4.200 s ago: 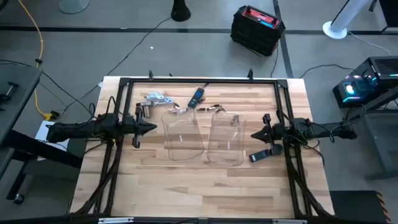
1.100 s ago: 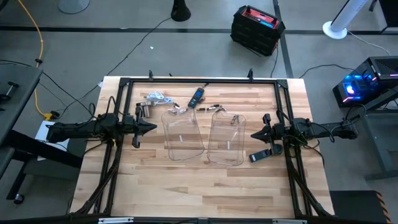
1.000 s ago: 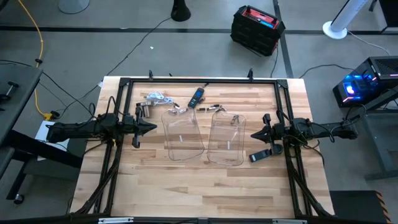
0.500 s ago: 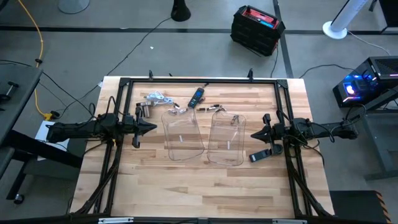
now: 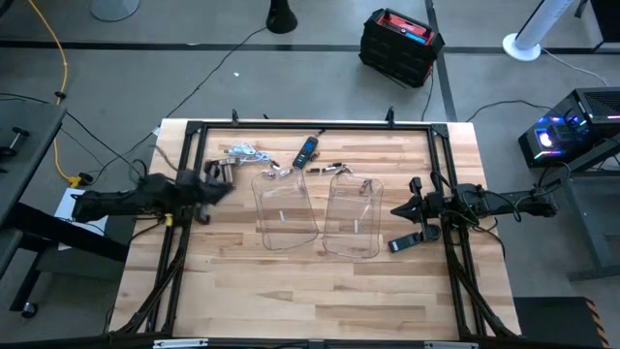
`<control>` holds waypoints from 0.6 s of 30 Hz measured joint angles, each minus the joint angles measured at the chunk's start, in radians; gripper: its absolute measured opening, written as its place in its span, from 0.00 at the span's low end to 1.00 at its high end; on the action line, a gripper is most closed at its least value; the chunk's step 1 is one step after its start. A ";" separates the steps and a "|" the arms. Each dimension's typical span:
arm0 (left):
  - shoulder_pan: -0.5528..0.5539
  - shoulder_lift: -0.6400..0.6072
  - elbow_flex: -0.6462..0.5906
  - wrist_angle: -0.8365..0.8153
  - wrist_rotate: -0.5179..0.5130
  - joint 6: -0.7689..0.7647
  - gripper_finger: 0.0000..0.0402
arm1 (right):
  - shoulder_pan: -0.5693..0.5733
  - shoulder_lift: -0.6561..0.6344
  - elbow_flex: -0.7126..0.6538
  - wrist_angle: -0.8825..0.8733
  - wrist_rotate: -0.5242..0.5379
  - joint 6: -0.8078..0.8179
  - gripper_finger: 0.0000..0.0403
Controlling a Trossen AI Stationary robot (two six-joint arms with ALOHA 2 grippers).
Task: Sort batteries
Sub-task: Put the silver battery into the left transparent bin
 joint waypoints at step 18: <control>0.047 0.824 0.841 -0.468 -0.049 -0.292 0.00 | 0.000 0.000 0.000 0.052 0.101 0.056 0.00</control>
